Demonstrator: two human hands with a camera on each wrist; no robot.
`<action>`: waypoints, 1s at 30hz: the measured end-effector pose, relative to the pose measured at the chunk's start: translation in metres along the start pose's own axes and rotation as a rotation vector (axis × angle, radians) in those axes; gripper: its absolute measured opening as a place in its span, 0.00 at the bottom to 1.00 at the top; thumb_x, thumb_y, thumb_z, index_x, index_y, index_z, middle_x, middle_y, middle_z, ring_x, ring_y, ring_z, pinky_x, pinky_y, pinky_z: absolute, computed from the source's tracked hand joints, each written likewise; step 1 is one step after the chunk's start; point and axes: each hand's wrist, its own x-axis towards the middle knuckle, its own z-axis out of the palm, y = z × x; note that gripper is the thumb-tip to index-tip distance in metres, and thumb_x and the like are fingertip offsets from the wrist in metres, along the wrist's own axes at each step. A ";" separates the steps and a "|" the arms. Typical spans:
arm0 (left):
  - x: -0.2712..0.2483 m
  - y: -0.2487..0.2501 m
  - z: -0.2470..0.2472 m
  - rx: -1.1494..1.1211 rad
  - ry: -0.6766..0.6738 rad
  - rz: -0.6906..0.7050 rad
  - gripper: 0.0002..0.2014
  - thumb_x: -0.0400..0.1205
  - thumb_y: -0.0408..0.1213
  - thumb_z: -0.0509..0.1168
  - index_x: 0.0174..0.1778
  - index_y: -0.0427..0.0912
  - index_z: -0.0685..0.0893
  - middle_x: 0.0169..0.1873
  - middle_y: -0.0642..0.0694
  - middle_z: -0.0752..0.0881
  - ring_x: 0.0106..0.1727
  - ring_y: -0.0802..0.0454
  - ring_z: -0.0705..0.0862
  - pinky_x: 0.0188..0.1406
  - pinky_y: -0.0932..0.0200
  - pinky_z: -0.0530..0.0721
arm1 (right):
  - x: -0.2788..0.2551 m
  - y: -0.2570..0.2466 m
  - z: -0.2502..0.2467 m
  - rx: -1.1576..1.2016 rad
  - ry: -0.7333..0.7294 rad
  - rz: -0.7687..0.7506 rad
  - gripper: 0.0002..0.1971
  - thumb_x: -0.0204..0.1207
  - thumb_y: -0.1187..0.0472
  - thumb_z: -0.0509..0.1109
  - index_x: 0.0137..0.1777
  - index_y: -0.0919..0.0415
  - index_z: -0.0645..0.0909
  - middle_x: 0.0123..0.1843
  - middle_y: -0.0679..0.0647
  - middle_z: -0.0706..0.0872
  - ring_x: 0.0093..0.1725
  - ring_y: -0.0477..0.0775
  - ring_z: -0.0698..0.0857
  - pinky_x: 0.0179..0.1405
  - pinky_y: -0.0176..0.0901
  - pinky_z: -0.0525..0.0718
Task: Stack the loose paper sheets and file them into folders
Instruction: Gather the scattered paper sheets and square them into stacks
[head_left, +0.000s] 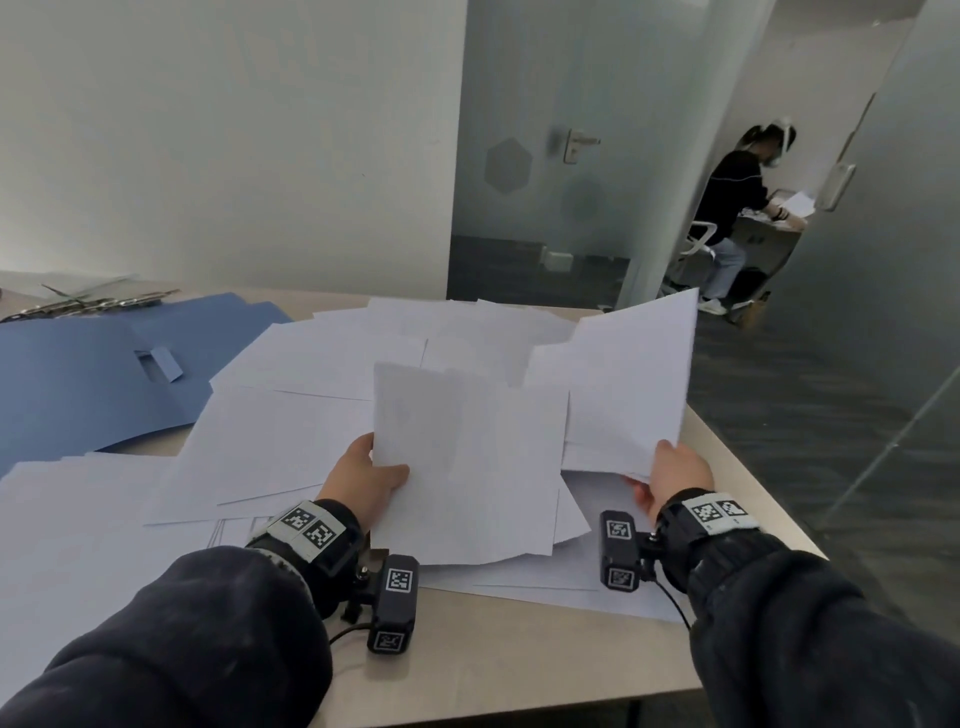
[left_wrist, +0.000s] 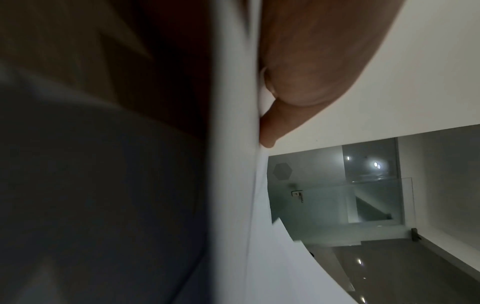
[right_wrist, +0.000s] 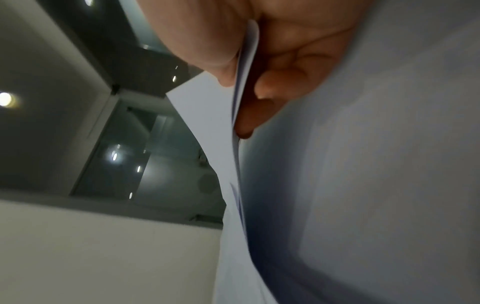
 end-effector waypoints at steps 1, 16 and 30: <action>0.000 0.000 0.000 -0.003 0.002 0.000 0.21 0.81 0.31 0.68 0.70 0.47 0.77 0.53 0.44 0.90 0.48 0.41 0.92 0.53 0.41 0.91 | 0.000 -0.004 -0.004 0.055 0.036 0.002 0.09 0.85 0.61 0.55 0.51 0.57 0.78 0.41 0.62 0.85 0.26 0.59 0.86 0.16 0.31 0.71; 0.007 -0.001 0.001 0.018 0.012 -0.036 0.28 0.82 0.28 0.66 0.79 0.44 0.72 0.54 0.41 0.89 0.51 0.37 0.90 0.57 0.38 0.90 | -0.016 -0.012 0.011 0.405 -0.098 0.063 0.09 0.88 0.60 0.59 0.48 0.52 0.79 0.47 0.56 0.85 0.29 0.52 0.82 0.19 0.32 0.69; 0.002 0.001 0.001 -0.091 -0.011 -0.094 0.38 0.70 0.30 0.67 0.80 0.47 0.71 0.55 0.37 0.88 0.52 0.32 0.90 0.56 0.32 0.89 | -0.029 0.002 0.022 -0.215 -0.332 0.007 0.11 0.87 0.61 0.57 0.61 0.54 0.81 0.46 0.58 0.85 0.28 0.55 0.80 0.18 0.32 0.67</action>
